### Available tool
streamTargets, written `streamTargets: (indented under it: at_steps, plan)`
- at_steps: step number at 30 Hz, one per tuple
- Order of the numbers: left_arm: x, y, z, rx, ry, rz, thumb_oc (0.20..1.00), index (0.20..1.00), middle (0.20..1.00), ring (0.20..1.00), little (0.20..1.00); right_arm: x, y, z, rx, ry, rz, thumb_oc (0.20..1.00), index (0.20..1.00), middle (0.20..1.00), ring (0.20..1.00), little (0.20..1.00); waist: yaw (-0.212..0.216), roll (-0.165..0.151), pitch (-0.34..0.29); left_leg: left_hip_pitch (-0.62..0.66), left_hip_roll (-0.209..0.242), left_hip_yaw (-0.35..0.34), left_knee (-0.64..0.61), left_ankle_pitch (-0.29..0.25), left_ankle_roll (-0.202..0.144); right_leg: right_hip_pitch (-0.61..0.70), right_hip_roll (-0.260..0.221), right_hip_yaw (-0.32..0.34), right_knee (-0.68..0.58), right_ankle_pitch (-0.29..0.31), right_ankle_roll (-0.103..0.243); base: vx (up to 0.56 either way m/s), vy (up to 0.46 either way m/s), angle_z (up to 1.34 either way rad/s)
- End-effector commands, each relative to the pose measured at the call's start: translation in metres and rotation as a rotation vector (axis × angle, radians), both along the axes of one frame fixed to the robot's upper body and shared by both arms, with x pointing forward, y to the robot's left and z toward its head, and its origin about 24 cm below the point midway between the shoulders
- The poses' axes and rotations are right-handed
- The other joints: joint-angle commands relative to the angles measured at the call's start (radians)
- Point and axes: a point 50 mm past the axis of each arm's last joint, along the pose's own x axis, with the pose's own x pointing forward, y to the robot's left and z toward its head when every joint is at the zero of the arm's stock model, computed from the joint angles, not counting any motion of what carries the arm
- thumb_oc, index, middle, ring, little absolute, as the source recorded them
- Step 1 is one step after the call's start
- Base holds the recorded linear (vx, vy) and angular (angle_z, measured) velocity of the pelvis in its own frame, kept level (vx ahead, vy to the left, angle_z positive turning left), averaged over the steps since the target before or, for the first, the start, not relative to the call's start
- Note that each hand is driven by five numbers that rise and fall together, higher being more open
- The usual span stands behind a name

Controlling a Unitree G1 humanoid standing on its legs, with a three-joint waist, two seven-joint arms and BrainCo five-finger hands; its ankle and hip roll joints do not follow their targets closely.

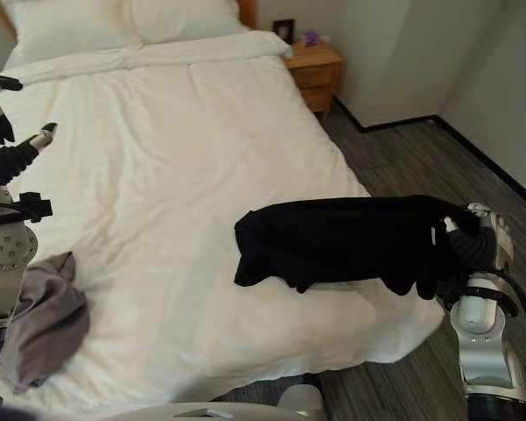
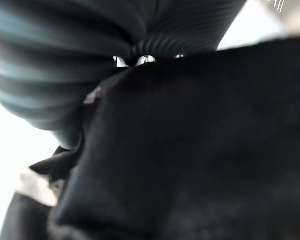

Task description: Pick up bed clothes into laundry basket.

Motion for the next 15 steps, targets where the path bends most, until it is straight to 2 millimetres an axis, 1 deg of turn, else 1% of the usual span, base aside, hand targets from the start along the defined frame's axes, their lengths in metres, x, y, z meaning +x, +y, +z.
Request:
streamTargets:
  at_steps: [1, 2, 3, 4, 5, 6, 7, 8, 9, 10, 11, 12, 13, 15]
  plan:
    - [-0.003, 0.019, 0.004, 0.052, -0.005, 0.125, 0.859, 0.859, 0.859, 0.859, 0.859, 0.010, 0.004, 0.032, -0.090, -0.113, 0.057, 0.200, 0.200, 0.200, 0.200, 0.200, 0.049, -0.002, 0.014, 0.065, -0.007, -0.014, 0.013, -0.140, 0.034, 0.006, -0.009, -0.105, 0.077, -0.064, 0.017, 0.01, -0.036, -0.77]
    - [-0.007, 0.027, -0.006, 0.061, 0.038, 0.179, 1.000, 1.000, 1.000, 1.000, 1.000, 0.009, 0.003, 0.027, -0.084, -0.086, 0.056, 0.200, 0.200, 0.200, 0.200, 0.200, 0.055, -0.005, 0.010, 0.075, -0.010, -0.012, 0.013, -0.149, 0.033, 0.022, -0.008, -0.106, 0.063, -0.068, 0.019, 0.04, -0.043, -0.63]
    - [-0.011, 0.037, -0.018, 0.056, 0.089, 0.235, 1.000, 1.000, 1.000, 1.000, 1.000, 0.006, 0.001, 0.020, -0.069, -0.057, 0.045, 0.200, 0.200, 0.200, 0.200, 0.200, 0.061, -0.008, 0.004, 0.078, -0.012, -0.011, 0.013, -0.149, 0.031, 0.035, -0.009, -0.114, 0.046, -0.066, 0.019, 0.11, -0.087, -0.47]
    - [-0.019, 0.056, -0.041, 0.026, 0.193, 0.328, 1.000, 1.000, 1.000, 1.000, 1.000, 0.001, -0.005, 0.007, -0.039, -0.001, 0.016, 0.200, 0.200, 0.200, 0.200, 0.200, 0.071, -0.010, -0.002, 0.087, -0.014, -0.012, 0.013, -0.149, 0.026, 0.057, -0.012, -0.122, 0.018, -0.059, 0.019, 0.07, -0.070, -0.28]
    - [-0.020, 0.057, -0.042, 0.026, 0.195, 0.330, 1.000, 1.000, 1.000, 1.000, 1.000, 0.002, -0.004, 0.006, -0.039, 0.002, 0.018, 0.200, 0.200, 0.200, 0.200, 0.200, 0.068, -0.010, -0.003, 0.089, -0.014, -0.012, 0.013, -0.149, 0.026, 0.062, -0.011, -0.123, 0.012, -0.056, 0.019, 0.08, -0.099, -0.06]
    - [-0.031, 0.077, -0.059, -0.007, 0.275, 0.426, 1.000, 1.000, 1.000, 1.000, 1.000, -0.003, -0.008, -0.006, -0.011, 0.055, 0.000, 0.200, 0.200, 0.200, 0.200, 0.200, 0.079, -0.007, -0.008, 0.090, -0.012, -0.012, 0.013, -0.146, 0.019, 0.082, -0.013, -0.141, -0.017, -0.050, 0.022, 0.04, -0.077, 0.02]
    - [-0.037, 0.087, -0.069, -0.023, 0.315, 0.477, 1.000, 1.000, 1.000, 1.000, 1.000, -0.005, -0.008, -0.011, 0.004, 0.080, -0.004, 0.200, 0.200, 0.200, 0.200, 0.200, 0.079, -0.006, -0.009, 0.092, -0.009, -0.014, 0.013, -0.143, 0.015, 0.092, -0.009, -0.147, -0.030, -0.048, 0.021, 0.04, -0.079, 0.12]
    - [-0.037, 0.087, -0.069, -0.023, 0.316, 0.479, 1.000, 1.000, 1.000, 1.000, 1.000, -0.004, -0.008, -0.012, 0.004, 0.081, -0.003, 0.200, 0.200, 0.200, 0.200, 0.200, 0.077, -0.006, -0.010, 0.092, -0.009, -0.015, 0.013, -0.143, 0.014, 0.094, -0.008, -0.148, -0.033, -0.047, 0.021, 0.00, -0.049, 0.16]
    - [-0.043, 0.096, -0.077, -0.044, 0.348, 0.528, 1.000, 1.000, 1.000, 1.000, 1.000, -0.006, -0.009, -0.017, 0.015, 0.106, -0.008, 0.200, 0.200, 0.200, 0.200, 0.200, 0.078, -0.006, -0.011, 0.087, -0.006, -0.014, 0.013, -0.131, 0.012, 0.096, -0.006, -0.151, -0.041, -0.041, 0.018, 0.01, -0.036, 0.20]
    - [-0.053, 0.107, -0.089, -0.053, 0.402, 0.587, 1.000, 1.000, 1.000, 1.000, 1.000, -0.007, -0.010, -0.023, 0.027, 0.133, -0.010, 0.200, 0.200, 0.200, 0.200, 0.200, 0.080, -0.005, -0.014, 0.089, -0.003, -0.016, 0.013, -0.134, 0.007, 0.104, -0.002, -0.152, -0.049, -0.044, 0.019, -0.01, -0.043, 0.15]
    - [-0.060, 0.116, -0.098, -0.046, 0.452, 0.644, 1.000, 1.000, 1.000, 1.000, 1.000, -0.008, -0.010, -0.026, 0.030, 0.153, -0.008, 0.200, 0.200, 0.200, 0.200, 0.200, 0.083, -0.004, -0.013, 0.085, 0.000, -0.015, 0.013, -0.123, 0.005, 0.106, 0.001, -0.155, -0.053, -0.040, 0.015, 0.05, -0.030, 0.11]
    - [-0.071, 0.128, -0.110, -0.044, 0.523, 0.718, 1.000, 1.000, 1.000, 1.000, 1.000, -0.008, -0.010, -0.027, 0.026, 0.166, -0.001, 0.200, 0.200, 0.200, 0.200, 0.200, 0.089, -0.002, -0.015, 0.087, 0.004, -0.017, 0.013, -0.126, 0.000, 0.118, 0.005, -0.156, -0.058, -0.046, 0.018, 0.00, -0.021, 0.07]
    - [-0.071, 0.128, -0.110, -0.044, 0.522, 0.719, 1.000, 1.000, 1.000, 1.000, 1.000, -0.008, -0.010, -0.027, 0.026, 0.166, 0.000, 0.200, 0.200, 0.200, 0.200, 0.200, 0.088, -0.003, -0.015, 0.083, 0.003, -0.016, 0.013, -0.119, 0.001, 0.115, 0.005, -0.157, -0.059, -0.041, 0.015, 0.02, -0.014, 0.09]
    - [-0.084, 0.140, -0.125, -0.065, 0.610, 0.790, 1.000, 1.000, 1.000, 1.000, 1.000, -0.008, -0.011, -0.029, 0.019, 0.185, 0.001, 0.200, 0.200, 0.200, 0.200, 0.200, 0.091, -0.001, -0.020, 0.083, 0.008, -0.017, 0.013, -0.116, -0.004, 0.127, 0.010, -0.163, -0.070, -0.041, 0.016, 0.03, -0.010, 0.14]
